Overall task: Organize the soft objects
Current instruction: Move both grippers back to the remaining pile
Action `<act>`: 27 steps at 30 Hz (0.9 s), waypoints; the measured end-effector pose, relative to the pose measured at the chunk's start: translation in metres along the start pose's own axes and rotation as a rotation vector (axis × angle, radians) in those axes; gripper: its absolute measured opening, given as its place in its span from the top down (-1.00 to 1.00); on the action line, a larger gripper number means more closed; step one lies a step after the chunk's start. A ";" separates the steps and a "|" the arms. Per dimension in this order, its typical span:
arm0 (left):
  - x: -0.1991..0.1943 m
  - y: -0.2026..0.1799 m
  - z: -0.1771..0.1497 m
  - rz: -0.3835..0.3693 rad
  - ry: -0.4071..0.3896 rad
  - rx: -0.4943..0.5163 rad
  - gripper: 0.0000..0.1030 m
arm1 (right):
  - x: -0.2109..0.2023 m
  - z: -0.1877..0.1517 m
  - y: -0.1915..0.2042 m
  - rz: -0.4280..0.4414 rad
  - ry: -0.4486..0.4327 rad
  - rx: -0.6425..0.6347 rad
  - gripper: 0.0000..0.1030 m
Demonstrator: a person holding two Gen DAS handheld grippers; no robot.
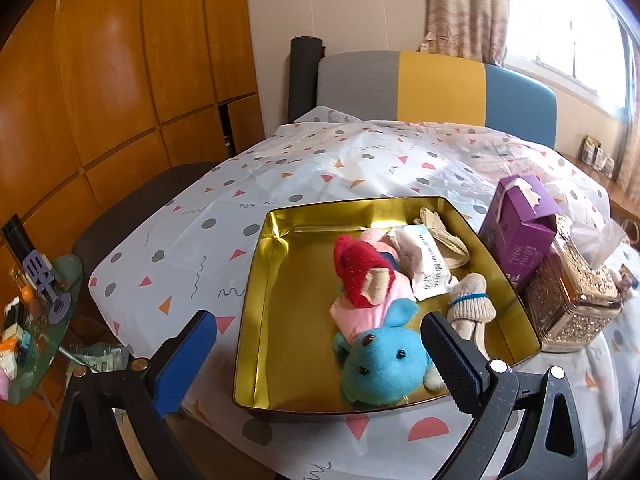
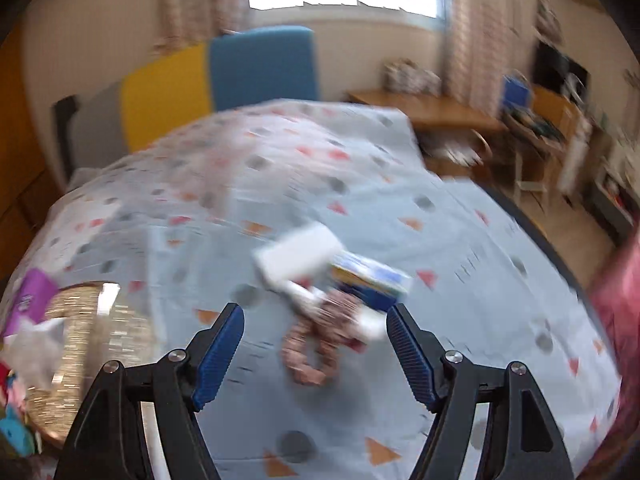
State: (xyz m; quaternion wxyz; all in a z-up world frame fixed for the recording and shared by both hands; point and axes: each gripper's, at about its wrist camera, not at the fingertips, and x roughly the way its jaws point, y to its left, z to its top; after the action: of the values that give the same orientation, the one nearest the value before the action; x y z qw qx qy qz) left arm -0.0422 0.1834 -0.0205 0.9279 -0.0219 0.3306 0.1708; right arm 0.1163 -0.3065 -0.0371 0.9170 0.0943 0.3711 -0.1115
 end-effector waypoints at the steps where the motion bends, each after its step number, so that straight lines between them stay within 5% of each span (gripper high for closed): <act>1: 0.000 -0.003 0.000 -0.001 -0.002 0.009 -1.00 | 0.006 -0.005 -0.014 -0.019 0.021 0.045 -0.45; 5: -0.003 -0.015 0.000 -0.008 -0.013 0.038 -1.00 | 0.008 -0.003 -0.049 -0.005 0.049 0.214 -0.45; 27: -0.018 -0.075 0.014 -0.151 -0.041 0.176 -1.00 | 0.019 -0.009 -0.067 0.046 0.139 0.352 -0.46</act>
State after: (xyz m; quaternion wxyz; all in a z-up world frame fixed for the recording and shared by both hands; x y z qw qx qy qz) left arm -0.0218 0.1095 -0.0043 0.9431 0.0383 0.3225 0.0710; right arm 0.1053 -0.3710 -0.0625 0.8609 0.2692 0.4060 -0.1468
